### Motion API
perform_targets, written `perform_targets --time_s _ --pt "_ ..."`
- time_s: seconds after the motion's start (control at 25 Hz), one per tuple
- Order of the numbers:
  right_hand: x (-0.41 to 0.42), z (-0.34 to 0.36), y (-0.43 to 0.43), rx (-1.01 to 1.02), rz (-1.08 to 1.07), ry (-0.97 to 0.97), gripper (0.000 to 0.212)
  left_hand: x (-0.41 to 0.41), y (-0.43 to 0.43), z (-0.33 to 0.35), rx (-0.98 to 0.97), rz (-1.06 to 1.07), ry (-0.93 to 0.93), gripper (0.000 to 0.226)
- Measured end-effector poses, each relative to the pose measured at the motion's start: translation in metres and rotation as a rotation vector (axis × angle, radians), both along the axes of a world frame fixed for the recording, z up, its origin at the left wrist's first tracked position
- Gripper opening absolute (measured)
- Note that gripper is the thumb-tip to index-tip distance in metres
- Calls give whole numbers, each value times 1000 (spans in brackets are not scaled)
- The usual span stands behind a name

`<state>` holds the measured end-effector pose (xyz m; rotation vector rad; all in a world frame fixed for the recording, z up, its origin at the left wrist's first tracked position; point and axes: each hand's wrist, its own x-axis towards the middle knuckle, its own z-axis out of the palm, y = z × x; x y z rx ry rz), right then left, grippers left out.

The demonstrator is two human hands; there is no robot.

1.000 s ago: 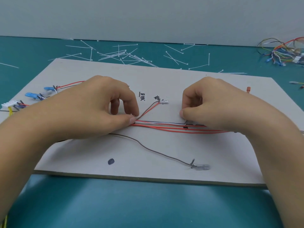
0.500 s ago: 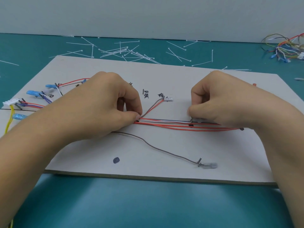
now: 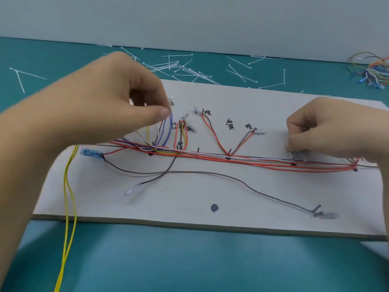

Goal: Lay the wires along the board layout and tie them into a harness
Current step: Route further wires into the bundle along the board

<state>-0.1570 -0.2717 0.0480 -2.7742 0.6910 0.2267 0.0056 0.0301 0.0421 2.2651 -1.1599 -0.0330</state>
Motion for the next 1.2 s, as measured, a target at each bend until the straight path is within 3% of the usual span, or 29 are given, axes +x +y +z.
perform_targets --time_s 0.08,0.28,0.48,0.72,1.2 --pt "2 -1 8 -2 16 -159 6 8 8 0 87 16 44 4" --pt "9 -15 58 150 310 -372 6 9 20 8 293 0 147 41" --pt "11 -24 65 137 417 -377 11 16 24 4 313 -1 215 44" --pt "14 -27 71 133 398 -355 9 17 18 -5 265 -2 201 12" --pt "20 -22 77 135 394 -239 13 12 -4 -14 183 -6 187 16"
